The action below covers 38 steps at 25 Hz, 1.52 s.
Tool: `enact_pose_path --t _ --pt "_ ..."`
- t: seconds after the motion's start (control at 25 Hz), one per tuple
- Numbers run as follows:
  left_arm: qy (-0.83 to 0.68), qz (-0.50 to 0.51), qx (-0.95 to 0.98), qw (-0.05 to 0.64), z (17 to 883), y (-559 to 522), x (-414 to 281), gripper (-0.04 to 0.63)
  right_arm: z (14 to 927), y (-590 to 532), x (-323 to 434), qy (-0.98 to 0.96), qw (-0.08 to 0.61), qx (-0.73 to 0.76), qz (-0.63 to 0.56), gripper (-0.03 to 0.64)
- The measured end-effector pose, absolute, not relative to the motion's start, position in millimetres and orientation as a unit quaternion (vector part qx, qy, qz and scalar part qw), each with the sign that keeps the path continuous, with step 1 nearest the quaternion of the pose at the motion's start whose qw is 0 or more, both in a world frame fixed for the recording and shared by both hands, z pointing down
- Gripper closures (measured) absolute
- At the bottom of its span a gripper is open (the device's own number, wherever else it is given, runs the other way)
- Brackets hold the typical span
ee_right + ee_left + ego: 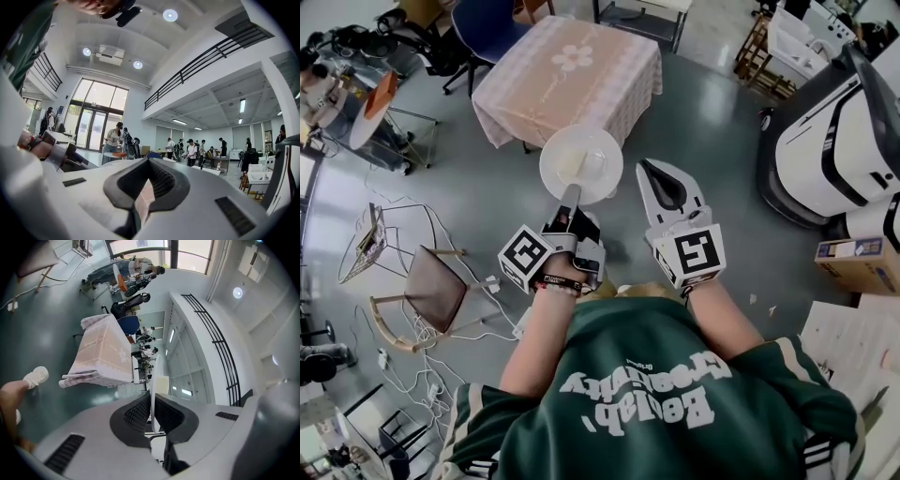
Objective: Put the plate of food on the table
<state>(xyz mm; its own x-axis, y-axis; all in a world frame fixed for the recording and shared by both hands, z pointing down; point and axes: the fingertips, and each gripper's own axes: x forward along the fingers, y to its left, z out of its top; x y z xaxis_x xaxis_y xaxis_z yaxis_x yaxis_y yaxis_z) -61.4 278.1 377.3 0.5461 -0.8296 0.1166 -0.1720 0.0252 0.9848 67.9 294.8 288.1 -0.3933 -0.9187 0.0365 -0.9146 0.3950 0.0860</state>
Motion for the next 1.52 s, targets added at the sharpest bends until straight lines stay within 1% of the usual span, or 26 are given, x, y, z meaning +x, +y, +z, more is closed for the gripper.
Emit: enact_pose_path --t 0.64,0.96,1.32,1.52 --pt "-0.370 -0.254 0.648 0.615 382.7 109.9 -70.8 0.569 295.4 131.4 52.6 -0.816 0.050 0.576 -0.010 0.601" --pt "-0.361 -0.258 0.641 0.627 385.0 68.8 -69.4 0.569 294.4 86.1 46.9 -0.814 0.058 0.578 -0.009 0.601" --pt "-0.361 -0.251 0.648 0.623 387.7 32.6 -83.5 0.569 296.1 44.4 26.4 -0.814 0.066 0.577 -0.007 0.601" --pt "-0.367 -0.242 0.645 0.625 392.0 11.3 -85.4 0.569 298.7 24.0 26.9 -0.814 0.068 0.578 -0.003 0.601"
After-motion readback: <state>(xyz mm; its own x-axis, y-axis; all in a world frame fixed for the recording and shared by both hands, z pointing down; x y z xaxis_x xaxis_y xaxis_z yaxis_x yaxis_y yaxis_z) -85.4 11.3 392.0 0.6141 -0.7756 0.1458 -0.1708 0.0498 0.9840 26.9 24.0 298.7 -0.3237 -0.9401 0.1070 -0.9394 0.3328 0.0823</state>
